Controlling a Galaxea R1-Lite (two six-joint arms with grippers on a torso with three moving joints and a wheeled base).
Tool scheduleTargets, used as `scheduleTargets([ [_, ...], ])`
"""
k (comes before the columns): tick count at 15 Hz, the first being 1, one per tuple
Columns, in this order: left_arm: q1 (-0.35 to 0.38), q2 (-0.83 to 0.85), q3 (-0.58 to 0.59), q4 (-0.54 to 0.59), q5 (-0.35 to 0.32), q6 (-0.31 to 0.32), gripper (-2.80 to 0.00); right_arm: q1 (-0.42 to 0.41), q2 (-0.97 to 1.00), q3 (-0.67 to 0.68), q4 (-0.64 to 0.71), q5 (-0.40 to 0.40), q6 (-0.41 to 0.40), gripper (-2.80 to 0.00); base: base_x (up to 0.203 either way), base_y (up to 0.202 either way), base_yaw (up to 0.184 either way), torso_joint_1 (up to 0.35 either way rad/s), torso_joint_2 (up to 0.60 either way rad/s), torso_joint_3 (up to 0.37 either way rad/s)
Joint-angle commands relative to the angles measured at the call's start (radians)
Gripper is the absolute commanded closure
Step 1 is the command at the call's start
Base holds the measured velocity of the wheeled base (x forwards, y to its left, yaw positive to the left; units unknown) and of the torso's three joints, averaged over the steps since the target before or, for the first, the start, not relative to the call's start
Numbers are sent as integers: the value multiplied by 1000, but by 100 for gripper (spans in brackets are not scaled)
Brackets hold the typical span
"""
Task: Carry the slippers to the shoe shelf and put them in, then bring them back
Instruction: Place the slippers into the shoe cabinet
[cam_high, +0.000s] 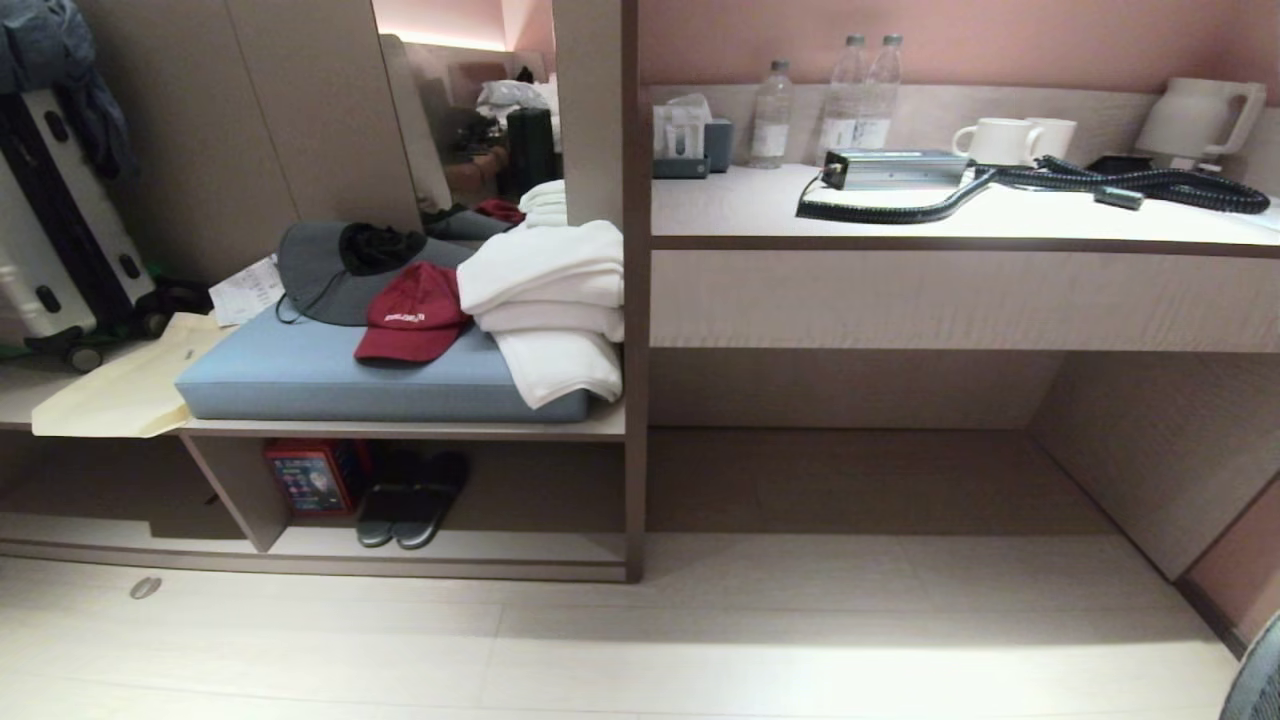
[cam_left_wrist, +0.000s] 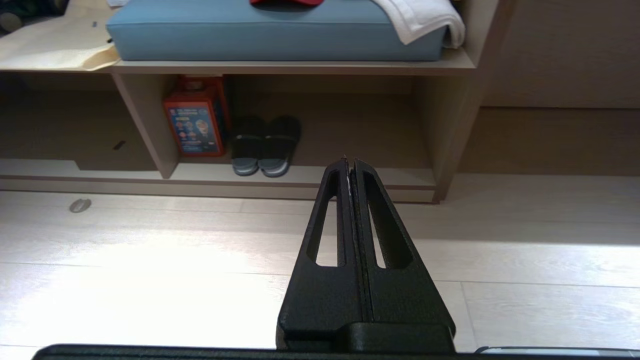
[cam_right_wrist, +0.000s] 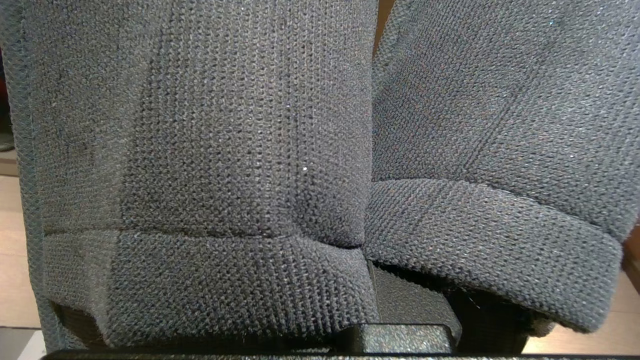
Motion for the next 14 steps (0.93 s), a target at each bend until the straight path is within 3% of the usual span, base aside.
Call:
scheduleTargets([
  [1, 0, -1, 2, -1, 0, -2, 0, 0, 1, 0, 0, 0, -1, 0, 0, 195, -2, -1, 1, -19],
  [14, 0, 1, 1, -1, 0, -2, 0, 0, 1, 0, 0, 0, -1, 0, 0, 195, -3, 2, 2, 2],
])
